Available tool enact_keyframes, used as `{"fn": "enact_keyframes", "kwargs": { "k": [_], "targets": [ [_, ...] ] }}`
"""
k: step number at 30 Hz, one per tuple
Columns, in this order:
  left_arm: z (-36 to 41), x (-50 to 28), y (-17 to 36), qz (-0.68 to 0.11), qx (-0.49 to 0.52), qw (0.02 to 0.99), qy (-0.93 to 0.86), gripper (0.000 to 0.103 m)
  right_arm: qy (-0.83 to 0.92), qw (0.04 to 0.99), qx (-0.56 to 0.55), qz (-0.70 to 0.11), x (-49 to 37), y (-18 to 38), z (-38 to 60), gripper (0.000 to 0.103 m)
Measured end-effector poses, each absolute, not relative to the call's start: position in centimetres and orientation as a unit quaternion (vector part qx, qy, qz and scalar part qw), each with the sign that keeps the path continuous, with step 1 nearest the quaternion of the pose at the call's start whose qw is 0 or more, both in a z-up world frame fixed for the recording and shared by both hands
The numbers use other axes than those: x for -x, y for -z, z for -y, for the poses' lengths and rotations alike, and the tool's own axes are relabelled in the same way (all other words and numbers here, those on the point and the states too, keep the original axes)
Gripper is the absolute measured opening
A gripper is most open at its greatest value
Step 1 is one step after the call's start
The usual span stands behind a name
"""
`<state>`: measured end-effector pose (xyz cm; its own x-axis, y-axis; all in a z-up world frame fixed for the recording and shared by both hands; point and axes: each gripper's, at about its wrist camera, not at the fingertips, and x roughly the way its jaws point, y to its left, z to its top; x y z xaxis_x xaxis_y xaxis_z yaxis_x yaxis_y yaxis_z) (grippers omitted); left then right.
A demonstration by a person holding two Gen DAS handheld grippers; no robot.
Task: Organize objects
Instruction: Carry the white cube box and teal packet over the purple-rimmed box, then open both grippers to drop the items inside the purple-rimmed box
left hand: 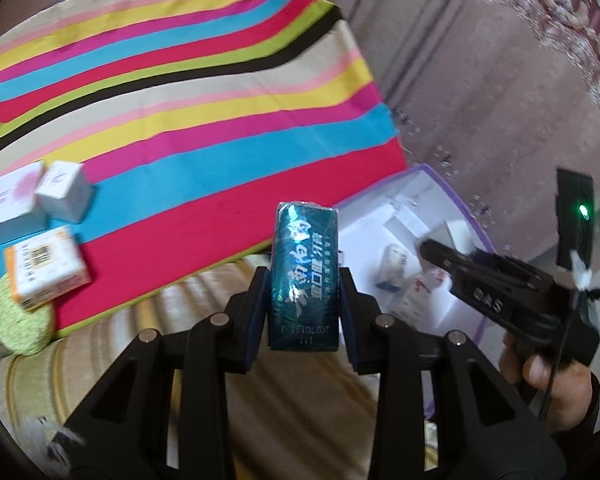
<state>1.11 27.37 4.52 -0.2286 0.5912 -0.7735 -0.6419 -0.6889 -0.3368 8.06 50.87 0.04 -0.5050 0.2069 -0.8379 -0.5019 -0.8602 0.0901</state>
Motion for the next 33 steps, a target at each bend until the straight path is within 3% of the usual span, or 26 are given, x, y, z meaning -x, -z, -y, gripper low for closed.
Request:
{"fn": "enact_keyframes", "kwargs": {
  "k": [13, 16, 18, 33],
  "targets": [
    [-31.8, -3.5, -3.7, -0.042, 0.503, 0.455, -0.733, 0.038, -0.863, 0.214, 0.424, -0.174, -7.0, -1.6, -54.1, 0.045],
    [-32.2, -3.9, -3.7, -0.053, 0.5, 0.459, -0.732, 0.052, -0.864, 0.203, 0.424, -0.177, -6.7, -1.6, -54.1, 0.055],
    [-32.0, -3.8, -3.7, -0.048, 0.501, 0.458, -0.733, 0.056, -0.865, 0.203, 0.423, -0.177, -6.8, -1.6, -54.1, 0.057],
    [-29.9, -2.7, -3.7, -0.014, 0.503, 0.434, -0.748, 0.057, -0.866, 0.186, 0.432, -0.171, -6.6, -1.5, -52.6, 0.06]
  ]
}}
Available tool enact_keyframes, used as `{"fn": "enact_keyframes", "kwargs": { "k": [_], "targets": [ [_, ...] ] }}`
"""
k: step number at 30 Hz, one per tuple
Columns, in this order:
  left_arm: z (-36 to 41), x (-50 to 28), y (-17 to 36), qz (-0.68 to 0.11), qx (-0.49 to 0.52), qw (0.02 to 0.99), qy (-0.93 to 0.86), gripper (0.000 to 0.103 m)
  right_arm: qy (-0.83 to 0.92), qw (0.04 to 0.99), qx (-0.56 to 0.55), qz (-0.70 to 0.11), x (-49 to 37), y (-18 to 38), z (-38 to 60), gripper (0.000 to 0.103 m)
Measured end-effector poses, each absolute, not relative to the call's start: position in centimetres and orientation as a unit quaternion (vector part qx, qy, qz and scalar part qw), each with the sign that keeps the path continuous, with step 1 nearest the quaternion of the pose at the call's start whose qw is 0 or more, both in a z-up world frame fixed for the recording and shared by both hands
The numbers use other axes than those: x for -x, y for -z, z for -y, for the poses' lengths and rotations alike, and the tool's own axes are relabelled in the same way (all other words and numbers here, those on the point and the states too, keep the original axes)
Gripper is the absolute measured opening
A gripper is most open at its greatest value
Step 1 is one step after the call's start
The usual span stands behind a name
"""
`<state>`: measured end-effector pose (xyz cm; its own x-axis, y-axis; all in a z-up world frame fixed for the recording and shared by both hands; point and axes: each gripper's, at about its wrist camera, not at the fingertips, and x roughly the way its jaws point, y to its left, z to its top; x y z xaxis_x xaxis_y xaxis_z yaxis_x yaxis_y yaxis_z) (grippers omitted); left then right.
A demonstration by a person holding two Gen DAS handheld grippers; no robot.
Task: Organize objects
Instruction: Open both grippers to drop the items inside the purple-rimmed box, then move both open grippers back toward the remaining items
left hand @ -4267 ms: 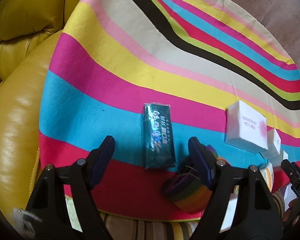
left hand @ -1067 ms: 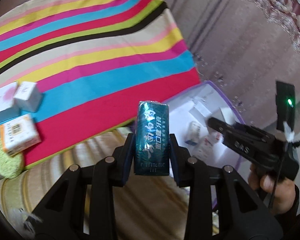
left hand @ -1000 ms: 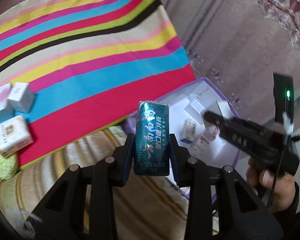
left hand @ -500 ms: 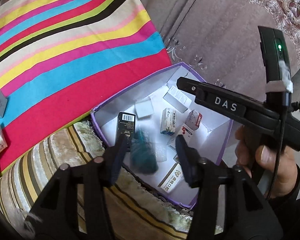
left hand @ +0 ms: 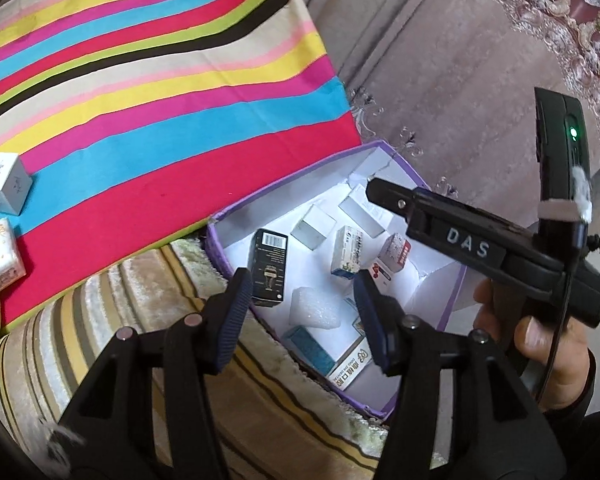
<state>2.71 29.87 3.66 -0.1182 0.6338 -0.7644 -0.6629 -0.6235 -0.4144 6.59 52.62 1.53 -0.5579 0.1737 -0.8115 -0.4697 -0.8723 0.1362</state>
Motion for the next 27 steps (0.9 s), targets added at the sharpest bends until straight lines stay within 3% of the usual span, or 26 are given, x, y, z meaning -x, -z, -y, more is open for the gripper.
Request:
{"fn": "enact_keyframes", "kwargs": {
  "k": [27],
  "targets": [
    [-14.2, 0.7, -5.0, 0.1, 0.482, 0.286, -0.822, 0.057, -0.869, 0.056, 0.471, -0.139, -2.4, -0.7, -41.7, 0.08]
  ]
}}
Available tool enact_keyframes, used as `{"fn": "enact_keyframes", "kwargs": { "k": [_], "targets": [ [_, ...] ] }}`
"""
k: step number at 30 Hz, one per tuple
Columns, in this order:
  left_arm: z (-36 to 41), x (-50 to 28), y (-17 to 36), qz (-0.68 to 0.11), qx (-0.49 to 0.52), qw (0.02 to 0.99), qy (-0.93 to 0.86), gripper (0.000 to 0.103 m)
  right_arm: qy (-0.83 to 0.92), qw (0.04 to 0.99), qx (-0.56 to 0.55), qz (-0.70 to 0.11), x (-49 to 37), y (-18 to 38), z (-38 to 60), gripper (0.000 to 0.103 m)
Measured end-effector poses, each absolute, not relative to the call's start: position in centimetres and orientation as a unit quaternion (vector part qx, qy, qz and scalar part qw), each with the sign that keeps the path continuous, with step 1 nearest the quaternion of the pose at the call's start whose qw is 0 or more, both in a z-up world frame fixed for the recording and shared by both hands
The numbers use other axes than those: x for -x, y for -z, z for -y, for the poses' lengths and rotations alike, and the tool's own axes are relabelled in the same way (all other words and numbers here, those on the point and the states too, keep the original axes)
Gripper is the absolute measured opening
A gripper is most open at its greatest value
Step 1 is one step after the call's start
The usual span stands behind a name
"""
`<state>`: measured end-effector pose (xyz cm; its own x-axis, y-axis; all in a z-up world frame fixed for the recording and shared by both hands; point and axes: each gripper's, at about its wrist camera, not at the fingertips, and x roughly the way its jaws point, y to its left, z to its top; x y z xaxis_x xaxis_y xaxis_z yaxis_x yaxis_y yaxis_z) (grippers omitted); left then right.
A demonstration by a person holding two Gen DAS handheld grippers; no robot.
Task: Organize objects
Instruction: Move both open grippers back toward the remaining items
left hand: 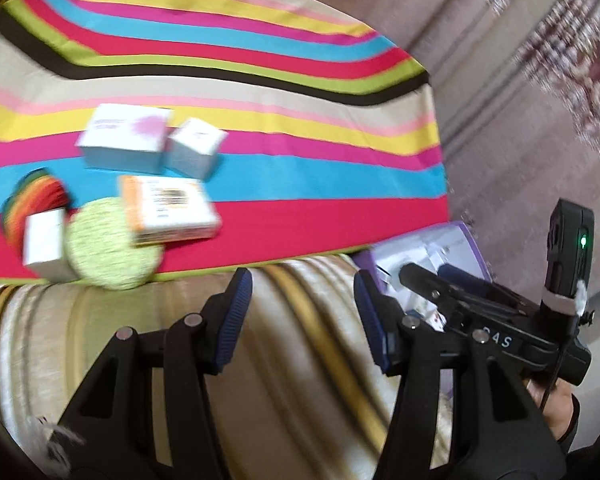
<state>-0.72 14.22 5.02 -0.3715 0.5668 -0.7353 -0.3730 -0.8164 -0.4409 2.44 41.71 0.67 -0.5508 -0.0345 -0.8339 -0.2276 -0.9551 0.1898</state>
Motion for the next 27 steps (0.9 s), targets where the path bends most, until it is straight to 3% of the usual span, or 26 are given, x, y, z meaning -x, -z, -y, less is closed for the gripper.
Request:
{"fn": "enact_keyframes", "kwargs": {
  "k": [12, 27],
  "targets": [
    [-5.0, 0.5, -4.8, 0.137, 0.471, 0.187, -0.851, 0.057, -0.857, -0.018, 0.491, -0.151, -0.3, 0.3, -36.3, 0.083],
    [-2.1, 3.9, -2.4, 0.132, 0.511, 0.104, -0.843, 0.057, -0.855, -0.071, 0.499, -0.122, 2.8, 0.5, -31.2, 0.084]
  ]
}}
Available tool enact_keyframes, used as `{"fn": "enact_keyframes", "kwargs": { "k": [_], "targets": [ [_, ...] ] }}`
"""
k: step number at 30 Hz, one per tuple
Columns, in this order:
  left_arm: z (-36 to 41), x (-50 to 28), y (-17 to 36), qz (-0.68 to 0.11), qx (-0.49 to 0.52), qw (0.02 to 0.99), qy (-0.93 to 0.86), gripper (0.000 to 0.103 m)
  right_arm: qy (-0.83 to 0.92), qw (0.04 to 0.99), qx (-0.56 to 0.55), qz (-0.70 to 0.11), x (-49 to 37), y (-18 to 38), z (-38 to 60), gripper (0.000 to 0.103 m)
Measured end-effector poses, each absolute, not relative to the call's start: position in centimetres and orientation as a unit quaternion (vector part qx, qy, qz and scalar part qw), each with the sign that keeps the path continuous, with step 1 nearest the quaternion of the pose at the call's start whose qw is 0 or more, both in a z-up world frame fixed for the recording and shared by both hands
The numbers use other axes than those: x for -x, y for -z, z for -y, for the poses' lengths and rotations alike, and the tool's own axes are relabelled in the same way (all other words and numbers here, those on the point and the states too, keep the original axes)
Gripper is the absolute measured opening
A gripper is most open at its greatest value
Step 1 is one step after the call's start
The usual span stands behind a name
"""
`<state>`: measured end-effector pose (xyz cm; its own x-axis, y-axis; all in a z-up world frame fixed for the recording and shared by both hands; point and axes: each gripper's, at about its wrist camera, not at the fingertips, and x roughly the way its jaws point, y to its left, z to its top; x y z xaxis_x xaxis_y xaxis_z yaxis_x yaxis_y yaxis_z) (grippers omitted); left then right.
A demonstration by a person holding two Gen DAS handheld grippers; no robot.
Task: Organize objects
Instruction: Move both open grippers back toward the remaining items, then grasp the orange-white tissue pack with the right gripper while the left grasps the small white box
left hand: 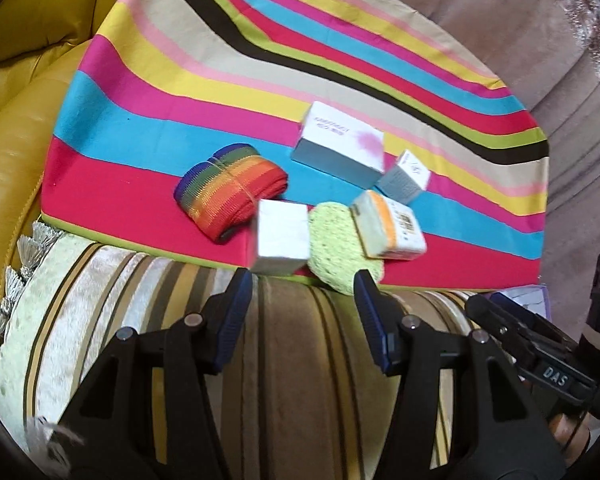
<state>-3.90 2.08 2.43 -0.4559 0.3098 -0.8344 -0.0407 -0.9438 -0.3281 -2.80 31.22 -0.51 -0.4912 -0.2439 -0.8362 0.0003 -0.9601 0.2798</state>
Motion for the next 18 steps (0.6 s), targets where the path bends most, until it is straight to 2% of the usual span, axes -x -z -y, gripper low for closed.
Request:
{"fn": "enact_keyframes", "kwargs": {
  "k": [7, 15, 18],
  "targets": [
    [-2.4, 5.2, -1.6, 0.112, 0.523, 0.094, -0.84, 0.057, 0.855, 0.086, -0.5, 0.112, 4.5, 0.5, -29.6, 0.087],
    [-2.6, 6.2, -0.6, 0.106, 0.534, 0.092, -0.834, 0.057, 0.844, 0.123, -0.501, 0.147, 6.7, 1.1, -28.4, 0.091],
    [-2.6, 6.4, -0.3, 0.11, 0.538, 0.095, -0.83, 0.047, 0.838, 0.13, -0.508, 0.152, 7.6, 1.6, -28.0, 0.091]
  ]
}}
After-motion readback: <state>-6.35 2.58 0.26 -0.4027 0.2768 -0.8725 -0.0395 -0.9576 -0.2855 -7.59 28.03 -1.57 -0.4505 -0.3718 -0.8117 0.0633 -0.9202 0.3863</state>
